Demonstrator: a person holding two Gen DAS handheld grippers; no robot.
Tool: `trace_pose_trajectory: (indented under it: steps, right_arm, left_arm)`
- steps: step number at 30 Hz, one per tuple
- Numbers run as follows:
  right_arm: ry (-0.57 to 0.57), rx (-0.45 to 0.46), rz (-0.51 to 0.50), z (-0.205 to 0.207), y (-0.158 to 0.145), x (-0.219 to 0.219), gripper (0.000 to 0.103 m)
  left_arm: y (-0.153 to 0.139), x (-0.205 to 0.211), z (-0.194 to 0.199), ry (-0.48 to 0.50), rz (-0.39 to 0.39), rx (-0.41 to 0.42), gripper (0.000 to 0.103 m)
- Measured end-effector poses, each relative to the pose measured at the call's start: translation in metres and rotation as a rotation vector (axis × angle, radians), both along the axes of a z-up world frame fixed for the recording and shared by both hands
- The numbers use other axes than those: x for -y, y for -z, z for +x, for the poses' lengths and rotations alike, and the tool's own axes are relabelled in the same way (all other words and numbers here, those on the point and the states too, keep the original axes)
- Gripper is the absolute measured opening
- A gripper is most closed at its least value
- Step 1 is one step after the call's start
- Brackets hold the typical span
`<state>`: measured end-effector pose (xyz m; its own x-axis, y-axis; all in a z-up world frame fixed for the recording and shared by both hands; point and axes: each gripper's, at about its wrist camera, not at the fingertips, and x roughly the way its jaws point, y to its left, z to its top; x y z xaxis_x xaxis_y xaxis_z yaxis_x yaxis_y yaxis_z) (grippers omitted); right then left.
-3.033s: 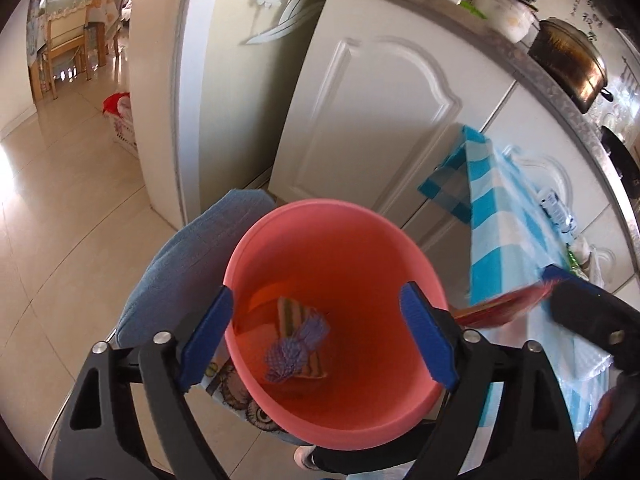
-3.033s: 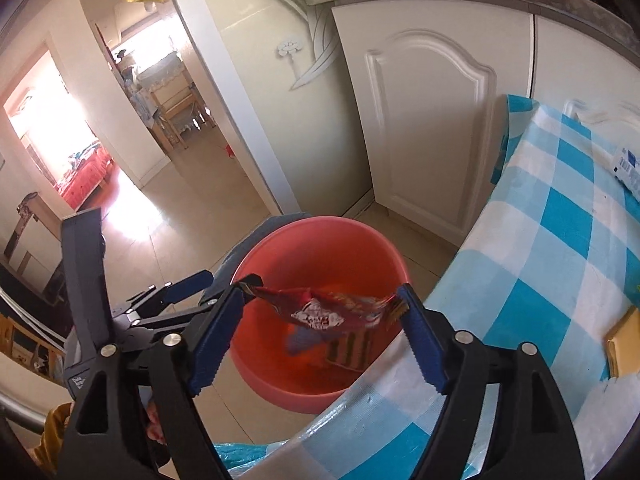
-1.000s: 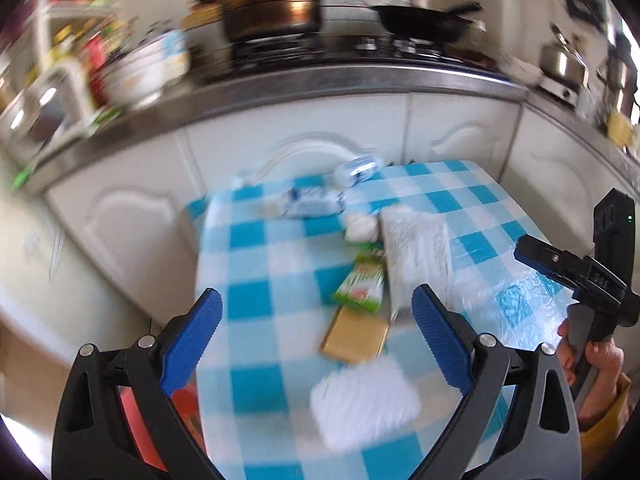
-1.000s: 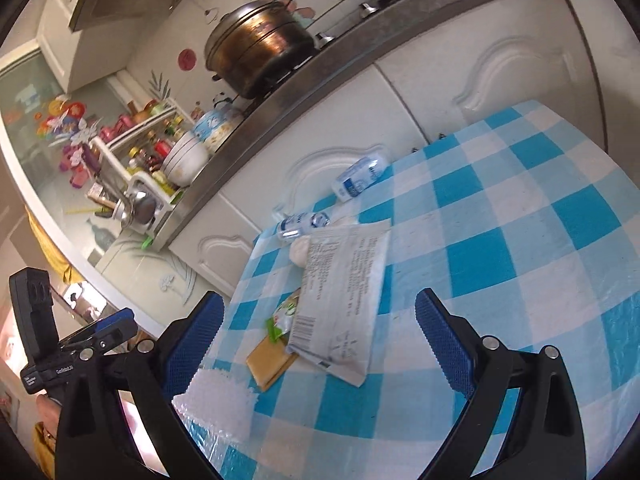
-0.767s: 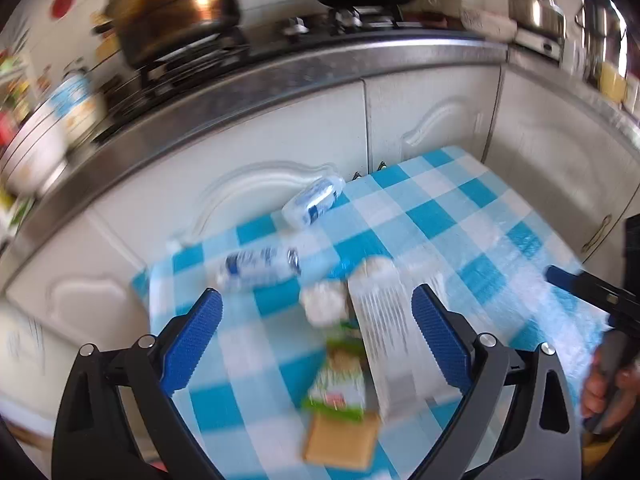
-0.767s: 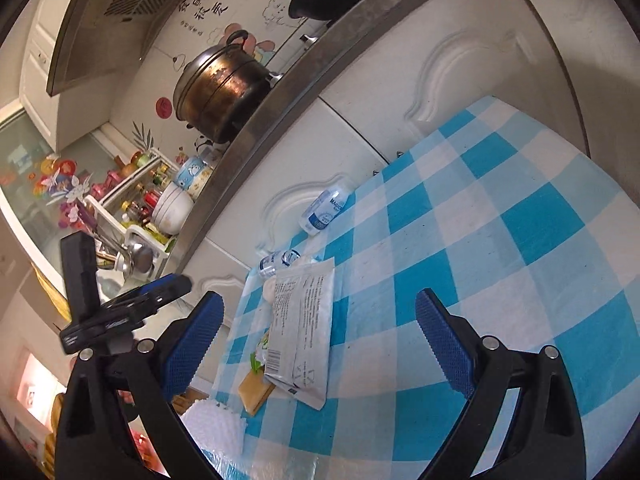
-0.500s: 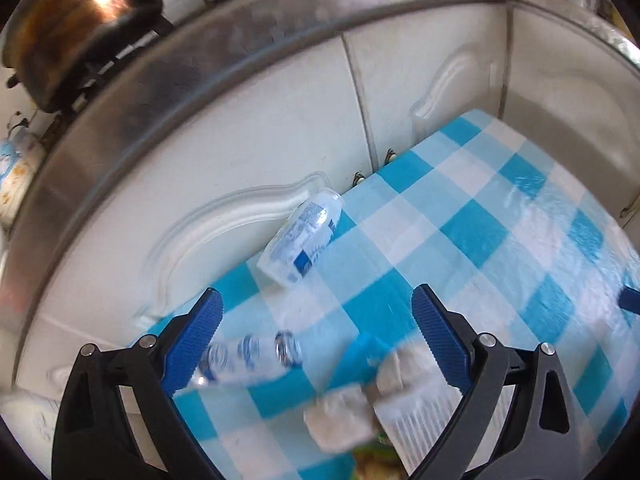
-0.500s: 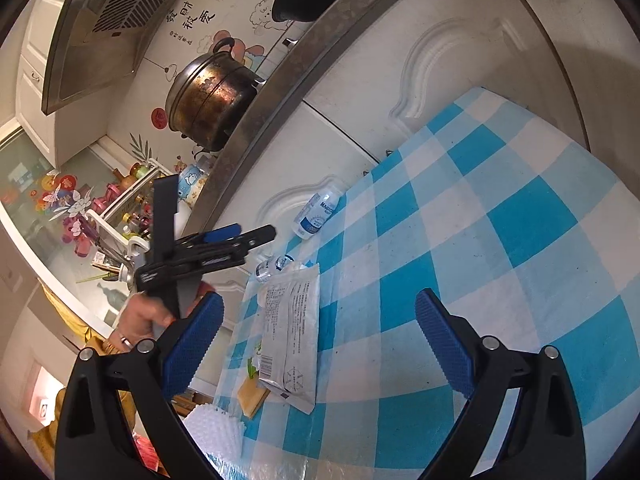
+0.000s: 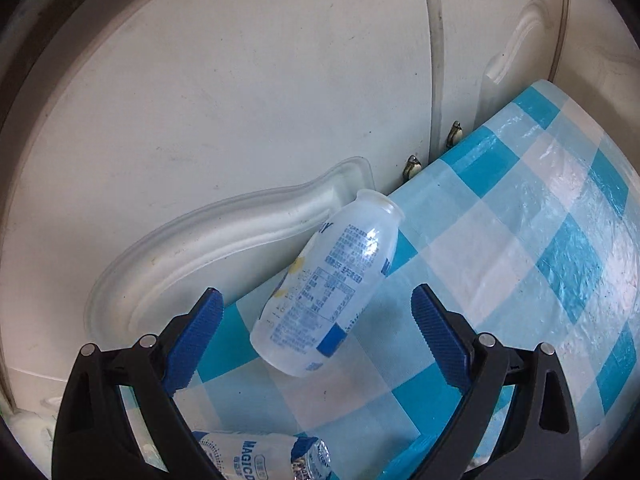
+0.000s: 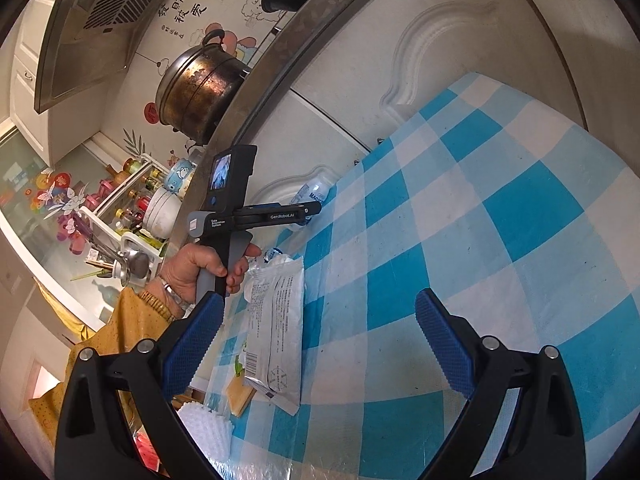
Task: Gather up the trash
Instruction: 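Grasp the white plastic bottle lying on the table with the left tool, then lift the white bottle with the left tool while the right tool moves to the white paper packet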
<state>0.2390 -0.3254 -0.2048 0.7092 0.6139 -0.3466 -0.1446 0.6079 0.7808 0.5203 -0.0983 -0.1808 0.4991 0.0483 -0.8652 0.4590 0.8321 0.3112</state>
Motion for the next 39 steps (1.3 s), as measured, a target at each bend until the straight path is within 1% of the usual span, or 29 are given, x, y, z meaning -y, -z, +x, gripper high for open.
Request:
trace_pose_trajectory:
  steps: [1,2,4,5,7,8,10,15,19,22,25,26,27,29,31,32,33,34,35,39]
  right_arm:
    - [-0.001,0.001,-0.003,0.000,0.000,0.000,0.096]
    - [0.000,0.002,-0.005,0.000,0.000,0.000,0.096]
    - [0.001,-0.001,-0.004,0.001,0.002,0.000,0.096]
    - [0.001,-0.004,-0.002,0.002,0.002,0.000,0.096]
    - [0.002,-0.010,-0.001,0.002,0.004,0.001,0.096]
    - [0.001,-0.012,0.000,0.002,0.004,0.001,0.096]
    - [0.000,-0.012,-0.005,0.002,0.004,0.000,0.096]
    - [0.002,-0.016,-0.011,0.002,0.005,0.000,0.096]
    - [0.012,-0.014,-0.009,0.001,0.005,0.004,0.096]
    - [0.020,-0.012,-0.022,0.000,0.004,0.007,0.096]
    - [0.018,-0.013,-0.039,-0.001,0.003,0.008,0.096]
    - [0.016,-0.015,-0.046,-0.002,0.003,0.008,0.095]
    - [0.013,-0.017,-0.051,-0.003,0.003,0.007,0.095]
    - [-0.002,-0.020,-0.059,-0.005,0.003,0.004,0.095]
    - [-0.018,-0.023,-0.078,-0.009,0.003,-0.002,0.095]
    - [-0.031,-0.027,-0.090,-0.010,0.003,-0.005,0.095]
    - [-0.048,-0.031,-0.102,-0.011,0.003,-0.010,0.095]
    - [-0.060,-0.033,-0.114,-0.013,0.003,-0.015,0.095]
    - [-0.073,-0.032,-0.128,-0.015,0.003,-0.020,0.095]
    - [-0.147,-0.018,-0.200,-0.025,-0.003,-0.052,0.095]
  left_arm:
    - [0.000,-0.001,0.002,-0.006,-0.006,0.000,0.091]
    - [0.000,-0.002,0.005,-0.012,-0.017,-0.005,0.076]
    - [0.002,-0.003,0.008,-0.025,-0.024,-0.020,0.059]
    - [0.001,-0.005,0.009,-0.029,-0.041,-0.020,0.054]
    - [0.000,-0.007,0.010,-0.042,-0.053,-0.022,0.053]
    - [0.000,-0.008,0.009,-0.044,-0.060,-0.025,0.051]
    - [-0.001,-0.006,0.002,-0.027,-0.068,-0.032,0.049]
    - [-0.005,0.002,-0.025,0.034,-0.065,-0.055,0.048]
    - [-0.009,0.009,-0.057,0.083,-0.081,-0.086,0.047]
    - [-0.012,0.013,-0.092,0.117,-0.099,-0.103,0.047]
    - [-0.015,0.013,-0.118,0.122,-0.117,-0.115,0.047]
    - [-0.011,0.016,-0.139,0.124,-0.126,-0.114,0.047]
    - [-0.012,0.016,-0.148,0.122,-0.135,-0.116,0.047]
    - [-0.018,0.013,-0.163,0.117,-0.162,-0.109,0.047]
    - [-0.024,0.011,-0.178,0.095,-0.210,-0.099,0.047]
    - [-0.029,0.008,-0.186,0.074,-0.238,-0.091,0.046]
    - [-0.028,0.016,-0.192,0.055,-0.258,-0.081,0.046]
    - [-0.035,0.010,-0.198,0.034,-0.277,-0.059,0.046]
    - [-0.033,0.016,-0.197,0.016,-0.295,-0.040,0.046]
    - [-0.057,-0.007,-0.207,-0.087,-0.387,0.024,0.045]
